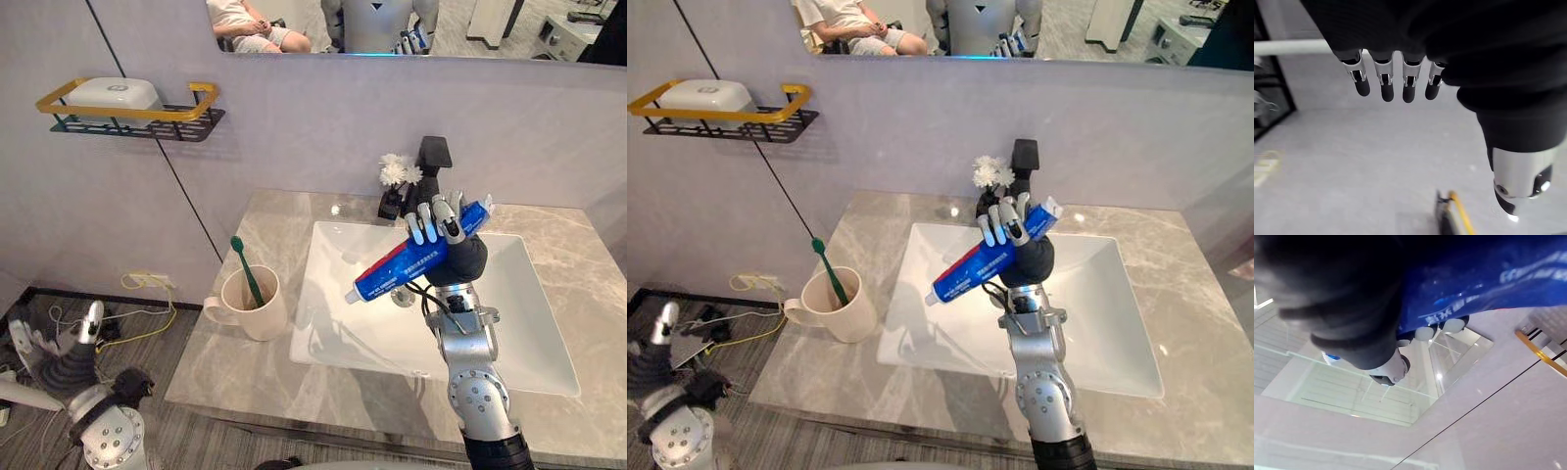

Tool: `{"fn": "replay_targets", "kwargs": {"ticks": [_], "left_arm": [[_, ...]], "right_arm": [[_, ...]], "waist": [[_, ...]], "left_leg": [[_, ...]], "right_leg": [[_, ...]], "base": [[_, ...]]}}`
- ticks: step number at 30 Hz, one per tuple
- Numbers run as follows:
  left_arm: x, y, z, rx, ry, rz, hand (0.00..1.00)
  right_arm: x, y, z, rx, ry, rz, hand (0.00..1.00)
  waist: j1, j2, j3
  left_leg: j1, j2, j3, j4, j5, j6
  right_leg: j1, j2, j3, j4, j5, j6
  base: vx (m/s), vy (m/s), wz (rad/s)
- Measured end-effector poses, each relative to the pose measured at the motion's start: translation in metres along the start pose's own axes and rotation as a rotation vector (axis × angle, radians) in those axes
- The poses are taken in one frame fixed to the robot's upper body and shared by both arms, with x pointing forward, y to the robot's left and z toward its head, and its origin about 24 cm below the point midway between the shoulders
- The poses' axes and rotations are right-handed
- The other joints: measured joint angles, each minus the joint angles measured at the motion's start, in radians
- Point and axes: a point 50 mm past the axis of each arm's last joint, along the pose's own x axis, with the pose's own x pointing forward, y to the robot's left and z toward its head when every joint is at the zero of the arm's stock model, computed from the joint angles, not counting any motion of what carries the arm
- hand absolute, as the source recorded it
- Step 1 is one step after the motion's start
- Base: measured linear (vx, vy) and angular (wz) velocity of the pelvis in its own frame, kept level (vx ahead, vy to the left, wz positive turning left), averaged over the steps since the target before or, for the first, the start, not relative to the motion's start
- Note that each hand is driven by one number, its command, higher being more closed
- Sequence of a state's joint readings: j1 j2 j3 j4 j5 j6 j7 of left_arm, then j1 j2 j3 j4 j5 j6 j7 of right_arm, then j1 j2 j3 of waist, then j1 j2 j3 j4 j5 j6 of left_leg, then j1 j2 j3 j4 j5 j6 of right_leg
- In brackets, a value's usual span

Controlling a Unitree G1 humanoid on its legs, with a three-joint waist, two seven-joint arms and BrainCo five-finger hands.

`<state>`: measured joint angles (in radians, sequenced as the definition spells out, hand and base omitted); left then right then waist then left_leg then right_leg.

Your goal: Organize washtable

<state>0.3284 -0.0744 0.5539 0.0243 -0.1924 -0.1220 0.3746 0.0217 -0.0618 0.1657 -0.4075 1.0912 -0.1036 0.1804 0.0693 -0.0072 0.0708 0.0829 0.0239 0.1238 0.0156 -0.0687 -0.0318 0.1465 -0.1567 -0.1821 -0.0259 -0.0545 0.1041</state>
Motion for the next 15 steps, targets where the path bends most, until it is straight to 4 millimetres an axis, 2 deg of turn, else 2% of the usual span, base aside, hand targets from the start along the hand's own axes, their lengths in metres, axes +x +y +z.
{"fn": "replay_targets", "kwargs": {"ticks": [1, 4, 7, 8, 15], "left_arm": [[-0.002, 0.004, -0.021, 0.021, 0.094, 0.008, 0.00], [-0.011, 0.013, -0.059, 0.073, 0.276, -0.002, 0.00], [-0.022, 0.019, -0.086, 0.117, 0.405, -0.022, 0.00], [-0.030, 0.020, -0.101, 0.163, 0.481, -0.052, 0.00], [-0.048, 0.014, -0.128, 0.251, 0.612, -0.151, 0.00]], "right_arm": [[-0.001, -0.001, 0.000, 0.000, 0.002, -0.008, 1.00], [-0.003, -0.004, -0.003, 0.004, 0.014, -0.020, 1.00], [-0.004, -0.006, -0.008, 0.009, 0.035, -0.033, 1.00], [-0.004, -0.007, -0.009, 0.008, 0.043, -0.036, 1.00], [-0.005, -0.009, -0.006, -0.025, 0.062, -0.031, 1.00]], "waist": [[0.000, -0.005, 0.001], [0.001, -0.020, 0.005], [0.001, -0.026, 0.004], [0.001, -0.026, 0.005], [0.001, -0.027, 0.005]], "left_leg": [[0.000, -0.001, -0.008, -0.001, 0.000, 0.000], [0.000, -0.002, -0.013, -0.002, 0.000, 0.000], [-0.002, -0.004, -0.016, -0.002, 0.000, 0.000], [-0.003, -0.005, -0.017, -0.002, 0.000, 0.000], [-0.010, -0.006, -0.030, 0.001, 0.001, 0.002]], "right_leg": [[0.004, -0.001, -0.008, 0.000, 0.000, 0.000], [0.005, -0.001, -0.010, 0.000, 0.000, 0.000], [0.005, -0.002, -0.012, 0.001, 0.000, 0.000], [0.004, -0.003, -0.013, 0.001, 0.000, 0.000], [0.004, -0.003, -0.028, 0.002, 0.000, 0.000]], "base": [[0.01, -0.018, 0.16], [0.00, -0.015, 0.06], [0.00, 0.000, 0.00], [0.00, 0.000, 0.00], [-0.03, -0.023, 0.05]]}}
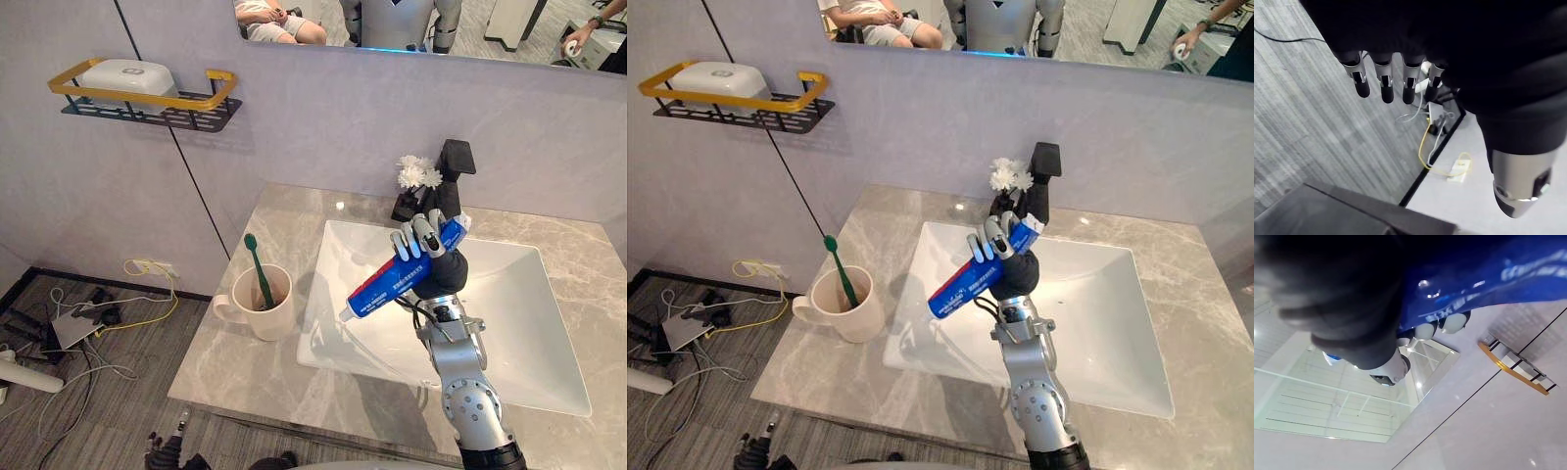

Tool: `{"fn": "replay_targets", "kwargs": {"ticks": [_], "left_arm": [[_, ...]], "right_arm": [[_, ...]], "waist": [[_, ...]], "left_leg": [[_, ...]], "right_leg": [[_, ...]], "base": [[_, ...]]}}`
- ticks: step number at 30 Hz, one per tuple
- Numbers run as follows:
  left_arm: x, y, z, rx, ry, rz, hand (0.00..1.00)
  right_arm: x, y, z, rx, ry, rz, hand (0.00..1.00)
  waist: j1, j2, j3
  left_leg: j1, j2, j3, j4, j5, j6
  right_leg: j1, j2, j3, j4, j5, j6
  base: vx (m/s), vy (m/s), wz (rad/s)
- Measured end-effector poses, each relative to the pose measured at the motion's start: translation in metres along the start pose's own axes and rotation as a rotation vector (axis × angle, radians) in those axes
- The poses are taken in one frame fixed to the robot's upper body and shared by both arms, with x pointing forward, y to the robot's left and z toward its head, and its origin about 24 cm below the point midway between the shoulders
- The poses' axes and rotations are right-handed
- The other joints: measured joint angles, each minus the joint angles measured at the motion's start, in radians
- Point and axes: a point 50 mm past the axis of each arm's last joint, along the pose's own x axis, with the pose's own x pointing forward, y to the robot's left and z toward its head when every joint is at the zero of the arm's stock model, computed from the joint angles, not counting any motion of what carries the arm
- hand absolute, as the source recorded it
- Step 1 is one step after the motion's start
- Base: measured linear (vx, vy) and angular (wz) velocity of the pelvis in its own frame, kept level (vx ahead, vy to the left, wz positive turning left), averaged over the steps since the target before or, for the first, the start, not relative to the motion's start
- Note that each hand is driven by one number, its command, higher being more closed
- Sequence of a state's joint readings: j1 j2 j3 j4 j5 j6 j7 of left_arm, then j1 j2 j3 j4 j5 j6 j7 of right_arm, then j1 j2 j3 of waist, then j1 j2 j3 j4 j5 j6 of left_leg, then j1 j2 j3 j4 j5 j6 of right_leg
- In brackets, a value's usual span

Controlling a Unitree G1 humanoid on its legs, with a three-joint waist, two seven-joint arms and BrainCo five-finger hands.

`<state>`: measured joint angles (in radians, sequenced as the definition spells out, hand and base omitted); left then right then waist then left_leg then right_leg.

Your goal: Organize washtable

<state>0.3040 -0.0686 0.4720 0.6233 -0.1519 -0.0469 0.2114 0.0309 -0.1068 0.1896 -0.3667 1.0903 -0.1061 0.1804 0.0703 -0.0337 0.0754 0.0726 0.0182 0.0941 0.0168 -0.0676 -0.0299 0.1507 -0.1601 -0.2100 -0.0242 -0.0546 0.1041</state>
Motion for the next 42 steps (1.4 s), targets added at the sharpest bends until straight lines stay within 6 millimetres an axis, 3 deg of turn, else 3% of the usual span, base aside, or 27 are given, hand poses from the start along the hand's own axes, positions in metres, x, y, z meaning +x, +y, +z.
{"fn": "replay_targets", "kwargs": {"ticks": [5, 9, 17, 23, 26, 31, 36, 42], "left_arm": [[0.000, -0.012, -0.012, 0.065, 0.053, -0.059, 0.00], [-0.002, -0.021, -0.019, 0.139, 0.075, -0.120, 0.00], [0.002, -0.026, -0.014, 0.304, 0.050, -0.205, 0.00], [0.003, -0.027, -0.014, 0.375, 0.039, -0.235, 0.00], [0.004, -0.027, -0.013, 0.404, 0.032, -0.238, 0.00], [0.005, -0.024, -0.012, 0.433, 0.033, -0.241, 0.00], [0.006, -0.023, -0.012, 0.440, 0.036, -0.239, 0.00], [0.006, -0.022, -0.011, 0.451, 0.034, -0.241, 0.00]], "right_arm": [[0.002, 0.000, 0.002, -0.021, 0.007, 0.014, 1.00], [0.016, 0.009, 0.006, -0.035, -0.001, 0.081, 1.00], [0.037, 0.016, 0.004, -0.054, 0.018, 0.155, 1.00], [0.050, 0.021, -0.004, -0.073, 0.058, 0.196, 1.00], [0.058, 0.025, -0.003, -0.094, 0.059, 0.223, 1.00], [0.078, 0.041, -0.013, -0.124, 0.113, 0.306, 1.00], [0.091, 0.053, -0.013, -0.144, 0.108, 0.365, 1.00], [0.105, 0.068, -0.013, -0.165, 0.114, 0.420, 1.00]], "waist": [[0.000, -0.001, 0.000], [0.001, -0.003, 0.000], [0.005, -0.007, -0.002], [0.007, -0.011, -0.002], [0.023, -0.016, -0.002], [0.029, -0.028, -0.005], [0.051, -0.035, -0.005], [0.053, -0.040, -0.003]], "left_leg": [[-0.002, 0.000, -0.004, 0.001, 0.000, 0.000], [-0.003, 0.000, -0.006, 0.002, 0.001, 0.001], [-0.010, 0.001, -0.010, 0.013, 0.001, 0.001], [-0.013, 0.001, -0.011, 0.017, 0.005, 0.001], [-0.014, 0.002, -0.010, 0.015, 0.009, -0.001], [-0.016, 0.001, -0.014, -0.017, 0.036, -0.002], [-0.016, 0.001, -0.015, -0.019, 0.041, -0.003], [-0.007, 0.000, -0.029, -0.059, 0.071, -0.005]], "right_leg": [[0.000, 0.000, -0.006, 0.001, 0.000, 0.000], [0.000, 0.000, -0.006, 0.000, 0.000, 0.000], [0.001, 0.000, -0.007, 0.002, 0.000, 0.000], [0.000, 0.000, -0.006, 0.002, 0.000, 0.000], [-0.002, 0.001, -0.006, 0.002, 0.000, 0.000], [-0.016, 0.002, -0.006, 0.003, 0.000, 0.000], [-0.015, 0.002, -0.010, 0.003, 0.000, 0.000], [-0.017, 0.004, -0.019, 0.002, 0.000, 0.000]], "base": [[-0.01, -0.010, 0.02], [-0.01, -0.006, 0.01], [-0.03, -0.018, 0.01], [-0.05, -0.020, 0.00], [-0.02, -0.010, 0.00], [-0.03, -0.013, 0.02], [-0.04, -0.018, 0.02], [-0.04, -0.020, 0.07]]}}
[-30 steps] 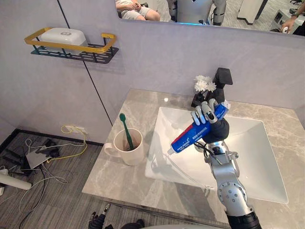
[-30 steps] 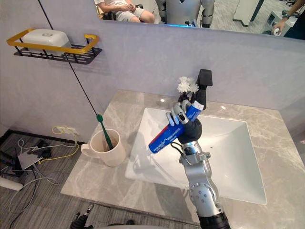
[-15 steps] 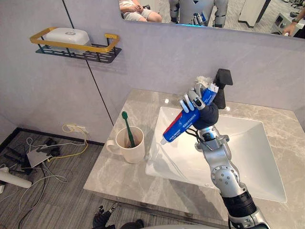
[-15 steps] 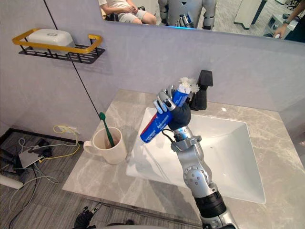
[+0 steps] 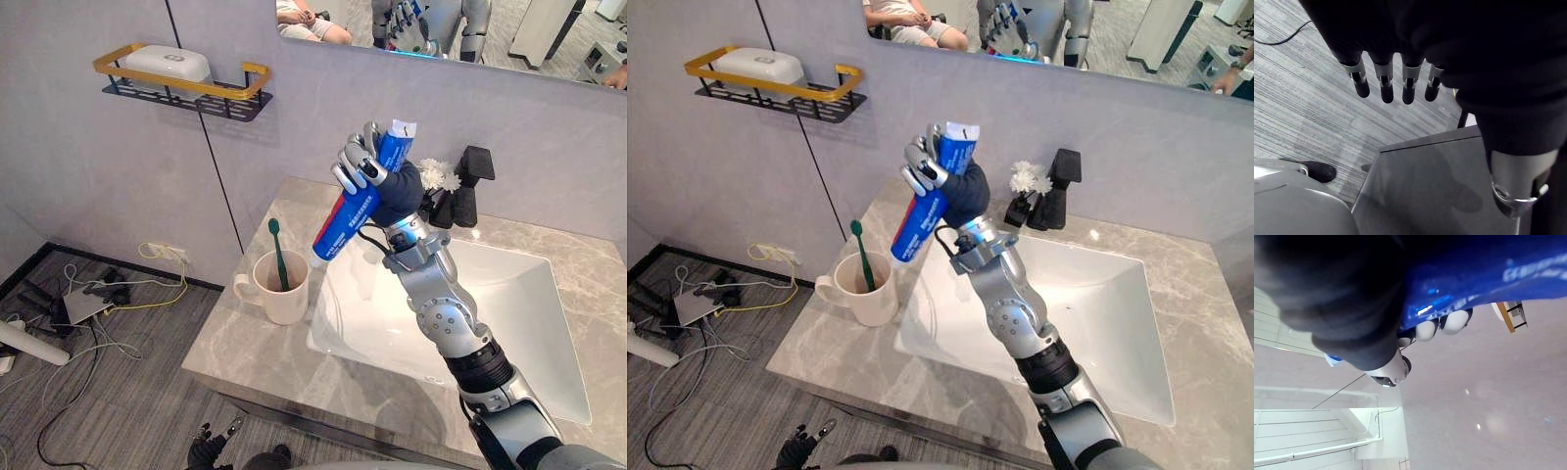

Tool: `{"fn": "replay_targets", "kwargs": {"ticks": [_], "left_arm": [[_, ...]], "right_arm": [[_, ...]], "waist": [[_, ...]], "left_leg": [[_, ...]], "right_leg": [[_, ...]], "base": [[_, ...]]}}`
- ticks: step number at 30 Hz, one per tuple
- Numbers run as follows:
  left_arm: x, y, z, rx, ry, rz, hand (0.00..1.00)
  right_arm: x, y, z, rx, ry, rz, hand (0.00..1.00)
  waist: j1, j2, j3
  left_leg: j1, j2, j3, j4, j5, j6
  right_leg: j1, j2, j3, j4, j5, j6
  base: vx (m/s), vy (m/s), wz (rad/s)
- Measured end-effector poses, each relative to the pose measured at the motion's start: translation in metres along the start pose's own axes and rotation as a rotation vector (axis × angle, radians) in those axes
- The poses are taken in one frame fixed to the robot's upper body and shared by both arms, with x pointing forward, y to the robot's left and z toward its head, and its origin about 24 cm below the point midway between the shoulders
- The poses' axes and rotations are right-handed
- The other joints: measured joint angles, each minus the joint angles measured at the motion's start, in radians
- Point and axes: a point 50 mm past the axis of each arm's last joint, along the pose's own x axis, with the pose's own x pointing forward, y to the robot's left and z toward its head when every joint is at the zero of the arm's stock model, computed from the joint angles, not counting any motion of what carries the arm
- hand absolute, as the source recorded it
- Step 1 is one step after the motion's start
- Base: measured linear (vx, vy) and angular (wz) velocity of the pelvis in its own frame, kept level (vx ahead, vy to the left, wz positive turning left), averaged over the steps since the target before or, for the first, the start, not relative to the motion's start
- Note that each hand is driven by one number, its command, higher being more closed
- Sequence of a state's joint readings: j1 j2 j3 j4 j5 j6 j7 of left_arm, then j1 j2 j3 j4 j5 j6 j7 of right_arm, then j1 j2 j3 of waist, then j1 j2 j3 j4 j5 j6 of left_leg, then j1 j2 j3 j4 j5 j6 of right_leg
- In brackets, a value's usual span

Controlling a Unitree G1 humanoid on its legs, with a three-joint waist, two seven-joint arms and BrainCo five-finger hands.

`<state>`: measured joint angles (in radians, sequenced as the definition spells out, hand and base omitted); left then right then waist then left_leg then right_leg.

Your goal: Organize washtable

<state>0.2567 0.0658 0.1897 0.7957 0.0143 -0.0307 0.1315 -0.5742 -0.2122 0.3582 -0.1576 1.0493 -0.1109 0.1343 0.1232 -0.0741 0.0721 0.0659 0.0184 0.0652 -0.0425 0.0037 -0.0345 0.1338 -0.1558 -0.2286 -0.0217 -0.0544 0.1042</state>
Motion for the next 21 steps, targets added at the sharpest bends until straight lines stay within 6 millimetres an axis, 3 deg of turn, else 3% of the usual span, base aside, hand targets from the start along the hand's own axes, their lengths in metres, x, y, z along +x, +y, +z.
{"fn": "replay_targets", "kwargs": {"ticks": [12, 21], "left_arm": [[0.000, 0.001, 0.000, 0.034, -0.001, -0.011, 0.00], [0.000, 0.000, 0.001, 0.033, -0.002, -0.012, 0.00]], "right_arm": [[0.019, 0.006, -0.004, -0.031, 0.046, 0.058, 1.00], [0.017, 0.003, -0.017, -0.048, 0.111, 0.051, 1.00]], "waist": [[0.003, -0.004, -0.001], [0.008, -0.004, -0.001]], "left_leg": [[0.006, 0.000, -0.001, -0.017, 0.008, -0.001], [0.006, 0.001, -0.002, -0.021, 0.008, -0.001]], "right_leg": [[0.000, 0.001, 0.000, -0.002, 0.000, 0.000], [-0.001, 0.003, 0.000, -0.004, 0.000, 0.000]], "base": [[-0.01, -0.007, 0.00], [0.00, 0.000, 0.00]]}}
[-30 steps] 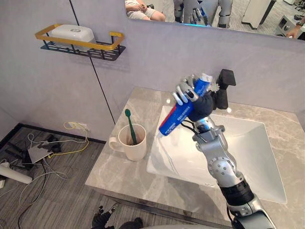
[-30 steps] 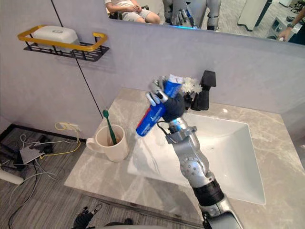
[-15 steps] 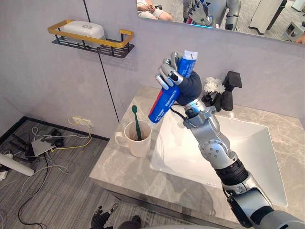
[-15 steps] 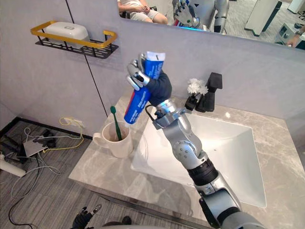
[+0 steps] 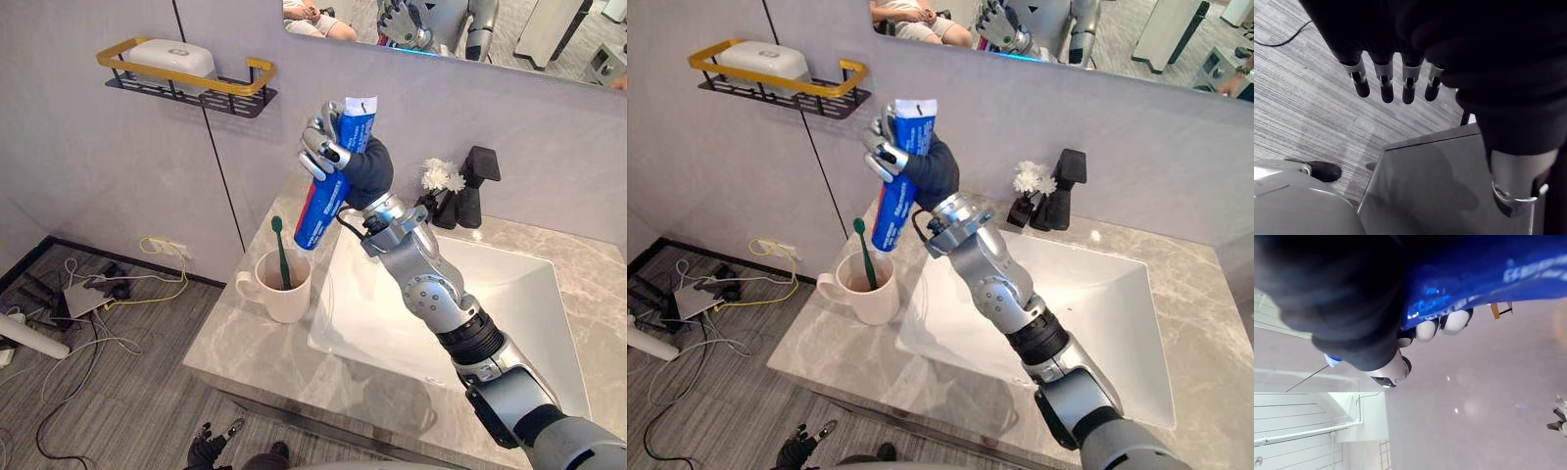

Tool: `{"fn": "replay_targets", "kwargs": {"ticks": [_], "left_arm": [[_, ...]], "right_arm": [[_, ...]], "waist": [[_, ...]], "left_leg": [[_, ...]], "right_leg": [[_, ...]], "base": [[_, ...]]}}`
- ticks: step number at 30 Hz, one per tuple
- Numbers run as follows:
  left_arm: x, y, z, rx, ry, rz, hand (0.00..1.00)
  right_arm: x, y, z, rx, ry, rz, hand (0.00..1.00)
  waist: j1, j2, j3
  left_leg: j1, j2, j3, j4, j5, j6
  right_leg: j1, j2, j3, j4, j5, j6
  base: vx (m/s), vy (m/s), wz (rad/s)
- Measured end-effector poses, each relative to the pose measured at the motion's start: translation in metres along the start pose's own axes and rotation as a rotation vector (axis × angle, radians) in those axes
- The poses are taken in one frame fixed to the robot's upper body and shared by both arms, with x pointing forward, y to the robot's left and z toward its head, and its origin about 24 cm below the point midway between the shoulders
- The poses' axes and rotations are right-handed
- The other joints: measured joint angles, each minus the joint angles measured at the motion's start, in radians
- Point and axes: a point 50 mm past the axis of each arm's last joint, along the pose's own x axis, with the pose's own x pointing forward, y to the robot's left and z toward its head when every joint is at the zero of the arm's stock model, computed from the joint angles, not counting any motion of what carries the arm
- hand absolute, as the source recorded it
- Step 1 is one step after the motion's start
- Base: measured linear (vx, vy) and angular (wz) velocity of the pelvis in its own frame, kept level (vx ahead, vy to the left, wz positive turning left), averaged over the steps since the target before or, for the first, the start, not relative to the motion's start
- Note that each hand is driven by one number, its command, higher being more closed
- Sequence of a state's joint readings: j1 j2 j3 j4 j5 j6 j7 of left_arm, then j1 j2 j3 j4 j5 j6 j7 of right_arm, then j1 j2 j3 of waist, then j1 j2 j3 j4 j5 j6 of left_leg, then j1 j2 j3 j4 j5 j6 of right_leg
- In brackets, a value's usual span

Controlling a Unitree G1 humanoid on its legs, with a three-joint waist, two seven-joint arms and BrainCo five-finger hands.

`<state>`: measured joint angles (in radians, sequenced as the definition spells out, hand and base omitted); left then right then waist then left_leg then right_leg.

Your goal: Organize washtable

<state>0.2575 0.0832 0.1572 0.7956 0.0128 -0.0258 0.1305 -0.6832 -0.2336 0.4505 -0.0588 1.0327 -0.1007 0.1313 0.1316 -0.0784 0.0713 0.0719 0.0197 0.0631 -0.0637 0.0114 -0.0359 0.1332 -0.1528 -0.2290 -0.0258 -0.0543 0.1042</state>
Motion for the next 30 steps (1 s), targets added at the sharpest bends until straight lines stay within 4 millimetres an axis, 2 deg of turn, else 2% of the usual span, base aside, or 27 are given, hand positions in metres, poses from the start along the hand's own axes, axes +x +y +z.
{"fn": "replay_targets", "kwargs": {"ticks": [7, 15, 26, 30], "left_arm": [[0.000, -0.001, 0.001, 0.003, -0.003, -0.004, 0.00], [0.000, -0.001, 0.001, 0.005, -0.005, -0.004, 0.00], [0.000, -0.001, 0.002, 0.006, -0.006, -0.004, 0.00], [0.000, -0.002, 0.002, 0.006, -0.006, -0.004, 0.00]], "right_arm": [[0.000, -0.002, -0.004, -0.007, 0.013, -0.014, 1.00], [0.001, 0.001, -0.017, 0.021, 0.061, -0.010, 1.00], [0.003, 0.002, -0.019, 0.023, 0.068, -0.018, 1.00], [0.002, 0.008, -0.029, 0.036, 0.112, 0.000, 1.00]], "waist": [[0.017, 0.000, 0.000], [0.021, 0.000, 0.000], [0.023, 0.000, 0.000], [0.022, 0.001, 0.001]], "left_leg": [[0.000, 0.001, 0.001, 0.000, 0.000, 0.000], [0.000, 0.001, 0.001, -0.002, 0.000, 0.000], [0.000, 0.001, 0.001, -0.004, 0.000, 0.000], [0.000, 0.001, 0.001, -0.004, 0.000, -0.001]], "right_leg": [[0.000, 0.001, 0.001, 0.000, 0.000, 0.000], [0.000, 0.001, 0.001, -0.004, 0.000, 0.000], [0.000, 0.002, 0.001, -0.005, 0.000, 0.000], [0.000, 0.002, 0.001, -0.005, 0.000, 0.000]], "base": [[0.00, 0.000, 0.00], [0.00, 0.000, 0.00], [0.00, 0.000, 0.00], [0.00, 0.000, 0.00]]}}
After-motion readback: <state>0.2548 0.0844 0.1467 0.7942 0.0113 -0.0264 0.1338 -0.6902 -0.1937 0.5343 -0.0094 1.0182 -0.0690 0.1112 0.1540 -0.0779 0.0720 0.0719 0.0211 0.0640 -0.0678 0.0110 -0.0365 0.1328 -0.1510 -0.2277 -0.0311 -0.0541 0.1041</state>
